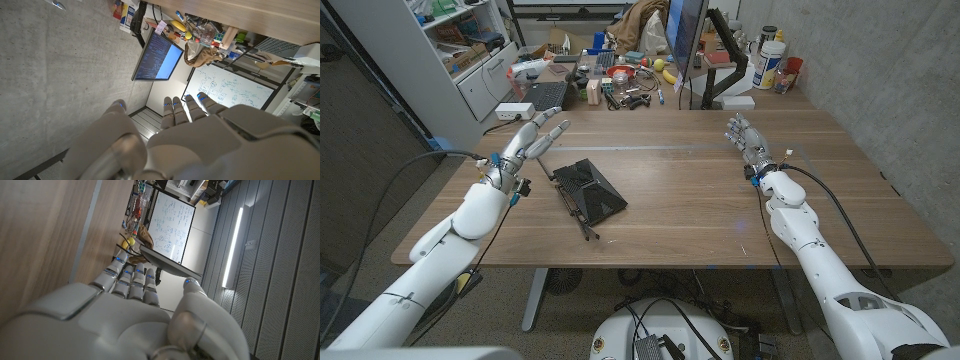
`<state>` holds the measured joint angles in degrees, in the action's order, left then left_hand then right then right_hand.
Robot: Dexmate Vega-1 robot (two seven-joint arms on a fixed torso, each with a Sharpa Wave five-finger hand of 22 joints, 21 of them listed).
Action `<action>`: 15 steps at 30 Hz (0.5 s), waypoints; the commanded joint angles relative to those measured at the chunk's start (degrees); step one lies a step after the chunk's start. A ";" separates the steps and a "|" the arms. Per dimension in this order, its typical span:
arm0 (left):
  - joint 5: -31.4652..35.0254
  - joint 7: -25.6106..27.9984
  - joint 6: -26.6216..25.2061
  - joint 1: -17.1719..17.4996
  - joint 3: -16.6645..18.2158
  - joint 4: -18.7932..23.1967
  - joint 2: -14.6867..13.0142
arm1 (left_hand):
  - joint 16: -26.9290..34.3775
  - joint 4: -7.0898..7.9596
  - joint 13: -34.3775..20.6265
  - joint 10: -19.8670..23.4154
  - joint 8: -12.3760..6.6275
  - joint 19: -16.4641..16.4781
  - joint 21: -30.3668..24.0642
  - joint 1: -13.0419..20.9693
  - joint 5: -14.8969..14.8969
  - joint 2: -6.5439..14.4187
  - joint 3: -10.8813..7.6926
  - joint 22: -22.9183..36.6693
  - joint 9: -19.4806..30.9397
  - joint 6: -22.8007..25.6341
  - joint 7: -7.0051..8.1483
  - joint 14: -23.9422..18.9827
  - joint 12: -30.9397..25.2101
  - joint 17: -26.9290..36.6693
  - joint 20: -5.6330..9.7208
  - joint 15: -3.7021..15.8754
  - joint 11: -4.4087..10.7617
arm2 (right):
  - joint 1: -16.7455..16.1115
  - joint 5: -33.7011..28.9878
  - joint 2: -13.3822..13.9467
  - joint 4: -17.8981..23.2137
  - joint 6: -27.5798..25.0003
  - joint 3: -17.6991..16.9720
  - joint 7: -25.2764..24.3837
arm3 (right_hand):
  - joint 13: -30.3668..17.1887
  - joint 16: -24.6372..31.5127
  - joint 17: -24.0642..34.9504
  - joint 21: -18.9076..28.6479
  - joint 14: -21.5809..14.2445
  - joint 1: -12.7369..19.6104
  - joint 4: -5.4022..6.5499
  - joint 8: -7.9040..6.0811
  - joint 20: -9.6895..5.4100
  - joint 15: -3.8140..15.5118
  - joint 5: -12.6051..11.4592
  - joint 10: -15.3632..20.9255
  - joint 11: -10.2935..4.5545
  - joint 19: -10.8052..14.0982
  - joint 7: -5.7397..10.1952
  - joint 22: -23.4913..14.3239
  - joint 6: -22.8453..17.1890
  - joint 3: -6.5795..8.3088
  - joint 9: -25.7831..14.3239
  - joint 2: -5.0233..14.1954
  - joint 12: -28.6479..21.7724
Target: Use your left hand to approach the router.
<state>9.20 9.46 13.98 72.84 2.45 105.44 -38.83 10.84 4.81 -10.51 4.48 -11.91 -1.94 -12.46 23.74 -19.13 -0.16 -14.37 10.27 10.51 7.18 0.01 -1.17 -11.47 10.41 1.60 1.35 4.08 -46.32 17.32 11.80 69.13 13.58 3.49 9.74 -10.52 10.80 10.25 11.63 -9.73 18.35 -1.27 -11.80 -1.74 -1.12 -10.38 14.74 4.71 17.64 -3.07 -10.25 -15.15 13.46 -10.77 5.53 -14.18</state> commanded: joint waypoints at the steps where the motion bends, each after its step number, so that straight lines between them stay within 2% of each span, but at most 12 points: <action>1: 5.93 2.05 -2.91 0.78 -0.22 1.94 -0.92 | 0.22 -0.31 -0.35 0.37 -0.26 -0.03 0.06 0.70 -0.05 0.16 0.00 0.09 0.23 0.76 -0.04 -0.23 -0.42 0.14 -0.25 0.23 0.12 | -0.03 0.10 0.05 0.10 0.22 -0.30 0.05 | -0.29 -0.02 0.33 0.01 -0.44 -0.57 -0.47 0.19 -0.06 -0.16 -0.13 0.41 -0.28 0.43 0.16 -0.27 -0.21 0.09 -0.30 0.17 0.10; 15: 9.66 2.19 -5.76 0.30 -1.16 3.23 -2.66 | 0.06 -0.44 -0.35 0.04 -0.18 -0.08 0.20 0.98 -0.07 0.34 -0.02 0.09 0.24 0.86 -0.04 0.04 -0.23 0.13 0.13 0.43 0.24 | 0.01 0.26 0.07 -0.55 0.63 -0.37 0.50 | -0.30 -0.06 0.32 -0.01 -0.42 -0.64 -0.52 0.07 -0.08 -0.09 -0.13 0.51 -0.26 0.44 -0.30 -0.27 -0.64 0.07 -0.30 0.16 0.20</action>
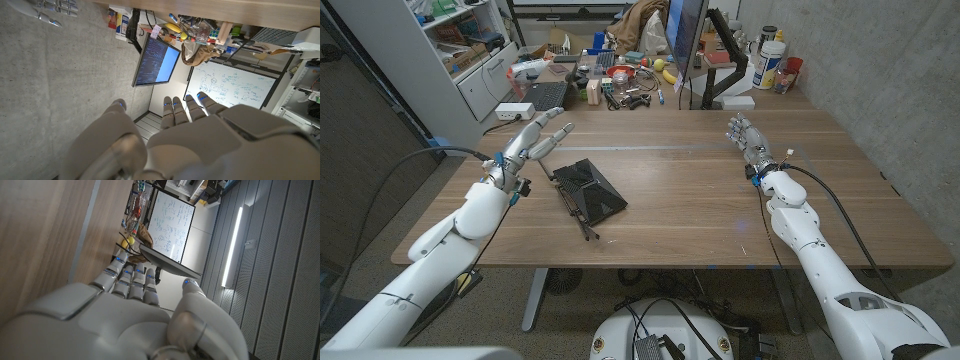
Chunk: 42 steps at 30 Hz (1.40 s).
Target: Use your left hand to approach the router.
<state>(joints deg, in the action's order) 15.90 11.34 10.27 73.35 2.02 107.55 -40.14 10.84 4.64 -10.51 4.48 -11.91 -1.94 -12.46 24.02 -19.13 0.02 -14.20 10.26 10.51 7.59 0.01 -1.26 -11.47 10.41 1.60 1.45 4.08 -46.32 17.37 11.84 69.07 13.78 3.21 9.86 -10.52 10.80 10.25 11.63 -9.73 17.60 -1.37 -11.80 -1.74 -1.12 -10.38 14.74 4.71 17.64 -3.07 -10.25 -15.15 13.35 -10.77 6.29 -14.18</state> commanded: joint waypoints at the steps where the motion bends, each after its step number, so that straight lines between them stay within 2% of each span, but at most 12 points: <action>1: 3.12 0.33 -2.19 -0.20 -0.76 1.20 -1.45 | 0.07 -0.28 -0.35 0.06 -0.17 -0.05 0.20 0.71 -0.07 0.18 -0.20 0.10 0.24 0.46 0.00 0.11 -0.23 0.14 0.17 0.31 0.29 | 0.01 0.20 0.03 -0.52 0.47 -0.10 0.40 | -0.30 -0.06 0.32 -0.01 -0.43 0.11 -0.41 0.08 -0.08 -0.15 -0.13 0.49 -0.25 0.42 -0.35 -0.27 -0.63 0.18 -0.30 -0.61 0.21; 25: 9.79 0.82 -8.60 0.41 -2.90 3.85 -4.29 | 0.09 -0.49 -0.35 0.35 -0.21 -0.04 0.37 1.17 -0.09 0.47 -0.24 0.09 0.25 1.03 0.30 -0.08 -0.26 0.13 0.16 0.63 0.66 | -0.38 0.93 0.50 0.64 0.50 -0.71 0.24 | -0.31 -0.06 0.31 0.00 -0.51 0.04 -0.48 0.12 -0.09 -0.06 -0.14 0.63 -0.24 0.51 -0.35 -0.27 -0.77 0.16 -0.30 -0.60 0.34; 33: 10.37 -0.65 -11.64 0.57 -3.55 5.09 -5.15 | -0.01 -0.56 -0.35 0.35 -0.11 -0.12 0.46 1.32 -0.10 0.54 -0.23 0.09 0.25 0.97 0.42 0.11 -0.23 0.12 0.16 0.74 0.54 | -0.41 1.25 0.51 0.53 0.84 -0.85 0.33 | -0.31 -0.06 0.32 0.00 -0.52 0.00 -0.49 0.16 -0.10 -0.10 -0.14 0.65 -0.15 0.52 -0.29 -0.27 -0.74 0.15 -0.30 -0.60 0.38; 42: 10.27 -0.64 -12.66 0.25 -4.58 4.87 -5.44 | -0.07 -0.61 -0.35 0.09 -0.01 -0.40 0.60 1.42 -0.10 0.58 -0.20 0.10 0.25 0.87 0.39 0.27 -0.11 0.13 0.06 0.76 0.67 | -0.41 1.53 0.66 0.49 1.22 -1.09 0.23 | -0.31 -0.05 0.32 0.00 -0.57 -0.02 -0.52 0.18 -0.12 -0.06 -0.14 0.75 -0.15 0.54 -0.29 -0.27 -0.76 0.15 -0.30 -0.59 0.39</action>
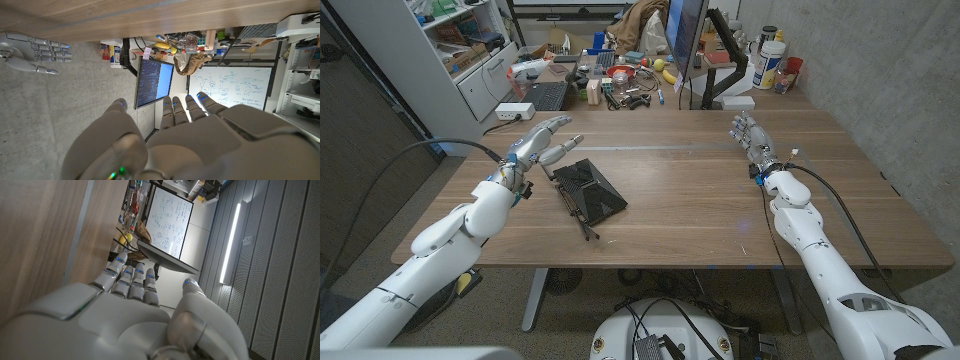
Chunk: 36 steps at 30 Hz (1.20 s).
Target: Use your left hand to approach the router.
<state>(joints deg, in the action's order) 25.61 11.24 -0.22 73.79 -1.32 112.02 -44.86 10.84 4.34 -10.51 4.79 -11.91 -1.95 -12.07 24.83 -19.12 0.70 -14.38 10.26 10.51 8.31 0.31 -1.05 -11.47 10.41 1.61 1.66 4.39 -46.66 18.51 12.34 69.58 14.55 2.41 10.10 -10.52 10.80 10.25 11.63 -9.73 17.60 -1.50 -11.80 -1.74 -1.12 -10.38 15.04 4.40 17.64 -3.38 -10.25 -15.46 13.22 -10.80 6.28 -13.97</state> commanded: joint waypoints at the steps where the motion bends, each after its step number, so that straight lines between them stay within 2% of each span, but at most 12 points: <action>1: 0.56 -0.54 -2.30 -0.28 -1.42 0.36 -0.72 | -0.07 -0.32 -0.35 -0.20 -0.02 -0.40 0.21 0.62 -0.10 -0.10 -0.03 0.11 0.25 0.20 0.09 0.07 -0.12 0.12 0.06 0.60 0.40 | -0.06 0.46 0.19 -0.06 0.47 -0.34 0.01 | -0.31 -0.05 0.31 0.00 -0.57 -0.02 -0.39 0.18 -0.10 -0.06 -0.15 0.43 0.14 0.54 0.02 -0.27 -0.46 0.28 -0.27 -0.58 0.18; 19: 1.42 0.01 -4.56 -2.01 -5.25 -0.60 -0.94 | -0.05 -0.40 -0.35 -0.17 0.01 -0.45 0.28 0.78 -0.10 -0.01 0.04 0.12 0.25 0.40 0.09 0.08 -0.11 0.13 -0.31 0.69 0.28 | -0.54 0.70 0.61 0.43 0.42 -0.41 -0.09 | -0.32 -0.07 0.31 0.00 -0.58 -0.06 -0.43 0.24 -0.09 -0.10 -0.14 0.49 0.08 0.58 0.03 -0.27 -0.45 0.30 -0.27 -0.53 0.28; 36: 0.47 0.44 -4.59 -2.69 -7.23 -1.59 -1.24 | -0.07 -0.44 -0.36 -0.10 -0.02 -0.42 0.30 0.90 -0.08 0.11 0.11 0.14 0.25 0.74 0.21 0.18 -0.10 0.14 -0.43 0.79 0.38 | -0.33 0.87 0.66 0.21 0.52 -0.45 -0.13 | -0.32 -0.07 0.31 -0.02 -0.63 -0.10 -0.49 0.30 -0.06 -0.16 -0.14 0.56 0.13 0.57 0.15 -0.27 -0.38 0.31 -0.27 -0.51 0.36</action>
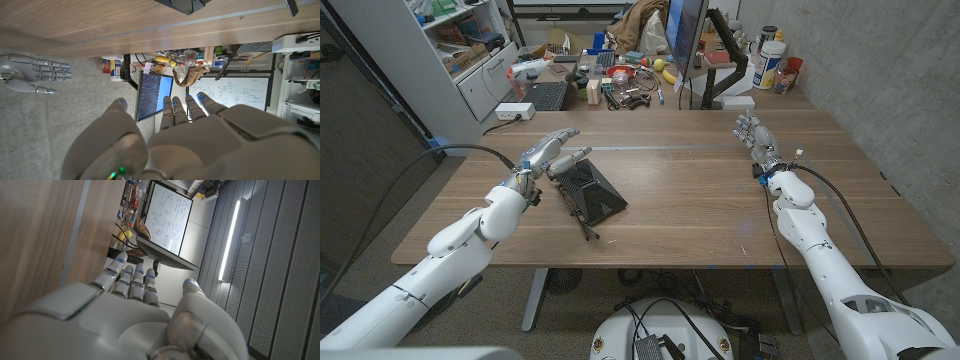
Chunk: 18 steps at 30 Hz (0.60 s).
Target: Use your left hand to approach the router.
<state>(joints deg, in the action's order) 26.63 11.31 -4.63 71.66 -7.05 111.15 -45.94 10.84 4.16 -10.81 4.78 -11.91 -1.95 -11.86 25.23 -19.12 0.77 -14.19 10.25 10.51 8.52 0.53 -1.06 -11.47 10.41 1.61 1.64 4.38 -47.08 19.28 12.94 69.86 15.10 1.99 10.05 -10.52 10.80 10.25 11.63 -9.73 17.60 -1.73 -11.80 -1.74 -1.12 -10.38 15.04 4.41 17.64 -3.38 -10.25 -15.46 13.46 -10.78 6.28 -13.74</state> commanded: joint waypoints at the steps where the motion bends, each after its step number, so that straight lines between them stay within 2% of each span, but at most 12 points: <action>1: -0.60 0.27 -0.20 -0.65 -1.65 -0.77 -0.22 | -0.07 -0.26 -0.06 -0.01 -0.01 -0.44 0.10 0.51 -0.08 0.05 -0.07 0.14 0.26 0.53 -0.01 0.19 -0.14 0.14 -0.48 0.81 0.43 | 0.12 0.14 0.03 -0.09 0.01 -0.04 -0.08 | -0.32 -0.08 0.31 -0.02 -0.62 -0.10 -0.27 0.27 -0.05 -0.13 -0.14 0.56 0.13 0.57 0.16 -0.27 -0.47 0.08 -0.29 -0.51 0.14; 18: -1.22 -1.19 0.19 -2.03 -3.97 -2.19 -1.30 | -0.07 -0.29 -0.06 0.15 0.08 -0.47 0.12 0.60 -0.06 0.12 0.02 0.16 0.26 0.55 0.06 0.24 -0.17 0.15 -0.75 0.85 0.48 | 0.30 0.02 -0.22 -0.10 0.17 0.03 -0.61 | -0.33 -0.08 0.31 -0.03 -0.65 -0.15 -0.32 0.30 -0.03 -0.18 -0.14 0.65 0.20 0.58 0.08 -0.27 -0.49 0.07 -0.29 -0.51 0.21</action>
<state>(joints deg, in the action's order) 25.96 10.94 -4.76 70.28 -9.83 109.76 -46.69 10.83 4.02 -10.81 4.78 -11.91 -2.27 -11.86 25.23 -19.13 0.77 -14.05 10.25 10.51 8.61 0.62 -1.06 -11.48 10.41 1.30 1.64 4.38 -46.86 19.34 12.92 69.75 15.27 1.97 9.83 -10.52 10.80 10.25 11.63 -9.73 17.60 -1.73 -11.80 -1.74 -1.12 -10.38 15.35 4.72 17.64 -3.38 -10.25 -15.46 13.45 -10.78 6.28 -13.74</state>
